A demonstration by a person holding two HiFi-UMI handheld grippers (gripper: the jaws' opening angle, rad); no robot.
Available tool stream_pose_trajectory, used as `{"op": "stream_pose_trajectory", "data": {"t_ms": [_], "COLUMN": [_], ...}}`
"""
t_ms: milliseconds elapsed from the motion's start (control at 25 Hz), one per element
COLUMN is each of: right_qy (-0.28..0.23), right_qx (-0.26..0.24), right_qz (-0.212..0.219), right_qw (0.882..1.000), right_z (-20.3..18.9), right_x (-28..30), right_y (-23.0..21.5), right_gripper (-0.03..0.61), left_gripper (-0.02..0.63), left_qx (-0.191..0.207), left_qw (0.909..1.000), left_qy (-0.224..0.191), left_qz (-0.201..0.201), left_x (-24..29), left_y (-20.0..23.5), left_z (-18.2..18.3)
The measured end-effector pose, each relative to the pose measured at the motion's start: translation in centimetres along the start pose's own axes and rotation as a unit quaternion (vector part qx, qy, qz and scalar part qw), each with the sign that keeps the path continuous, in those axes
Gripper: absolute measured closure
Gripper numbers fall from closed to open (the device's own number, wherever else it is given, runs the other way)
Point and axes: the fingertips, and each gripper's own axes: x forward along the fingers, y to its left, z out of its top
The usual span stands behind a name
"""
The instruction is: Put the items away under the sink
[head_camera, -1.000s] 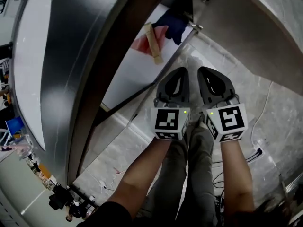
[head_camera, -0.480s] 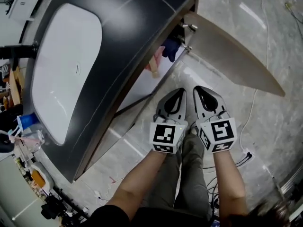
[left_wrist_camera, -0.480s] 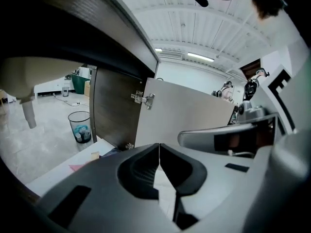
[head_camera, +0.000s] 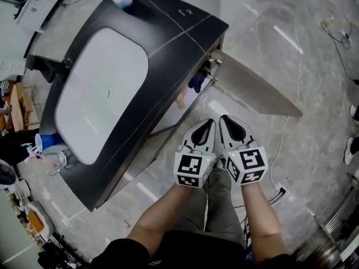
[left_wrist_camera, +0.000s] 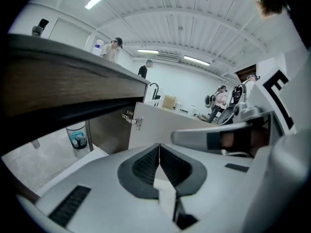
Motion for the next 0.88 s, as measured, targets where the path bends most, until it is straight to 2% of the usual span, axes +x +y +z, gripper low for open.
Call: {"op": "stream_pose_trajectory", "data": {"t_ms": [360,880], "right_qy": [-0.024,-0.049], "right_qx": [-0.017,-0.030], "right_qz": [0.004,0.022], "right_qw": [1.000,0.998], "right_z": [6.9,13.9], "right_x": [-4.2,-9.8], "right_y": [2.9,7.5], "right_gripper": [0.541,0.541], "left_gripper": [0.601,0.601], "left_qx": [0.022,0.043], "left_qw": [0.9995,0.9970], "left_qy": [-0.004,-0.046], "left_qz": [-0.023,-0.045], "left_x": [-4.9,-10.3], "left_y": [-2.7,-4.7], "left_z": [6.2,14.0]}}
